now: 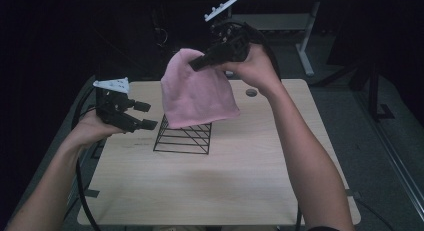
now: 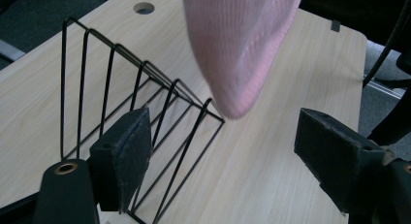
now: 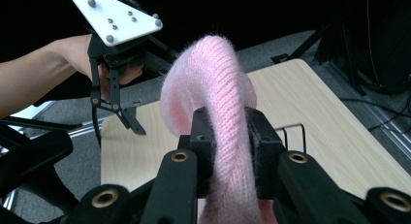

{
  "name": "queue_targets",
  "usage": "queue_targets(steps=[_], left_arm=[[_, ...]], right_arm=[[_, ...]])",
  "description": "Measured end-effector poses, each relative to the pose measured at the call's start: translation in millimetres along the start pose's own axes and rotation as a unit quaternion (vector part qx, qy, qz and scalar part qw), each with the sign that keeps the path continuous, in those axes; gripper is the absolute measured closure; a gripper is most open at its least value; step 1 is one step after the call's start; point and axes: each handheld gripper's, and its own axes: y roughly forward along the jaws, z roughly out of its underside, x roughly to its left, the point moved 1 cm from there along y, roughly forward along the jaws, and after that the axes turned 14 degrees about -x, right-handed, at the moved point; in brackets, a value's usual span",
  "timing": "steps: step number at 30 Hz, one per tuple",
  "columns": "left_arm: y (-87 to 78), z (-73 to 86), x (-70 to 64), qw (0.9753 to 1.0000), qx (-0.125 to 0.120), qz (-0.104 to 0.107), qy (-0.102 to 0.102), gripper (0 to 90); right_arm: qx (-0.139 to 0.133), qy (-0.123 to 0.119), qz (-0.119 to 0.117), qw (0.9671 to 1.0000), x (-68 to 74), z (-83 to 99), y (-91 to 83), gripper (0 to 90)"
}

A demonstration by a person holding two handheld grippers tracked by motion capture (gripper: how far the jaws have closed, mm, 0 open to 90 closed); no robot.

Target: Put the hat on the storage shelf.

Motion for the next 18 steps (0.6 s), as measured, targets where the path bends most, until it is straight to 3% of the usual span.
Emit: queue_targets(steps=[7,12,13,18], left_arm=[[2.3,-4.7,4.0,0.9999,0.004,0.008,0.010,30.6],[4.0,-4.2,10.7,0.9996,0.016,0.021,-0.007,39.9],[4.3,-4.4,13.0,0.9993,0.015,0.028,-0.017,43.7],[2.1,-6.0,19.0,0.9986,0.017,0.042,-0.025,58.9]], right_arm=[[-0.010,-0.001,-0.007,0.9999,2.9,-9.8,10.6,76.1],[-0.014,-0.010,-0.015,0.9997,6.3,-17.9,18.3,76.1],[-0.014,-0.010,-0.017,0.9997,7.2,-20.0,20.4,76.1],[-0.016,-0.008,-0.022,0.9996,9.2,-26.2,29.7,76.1]])
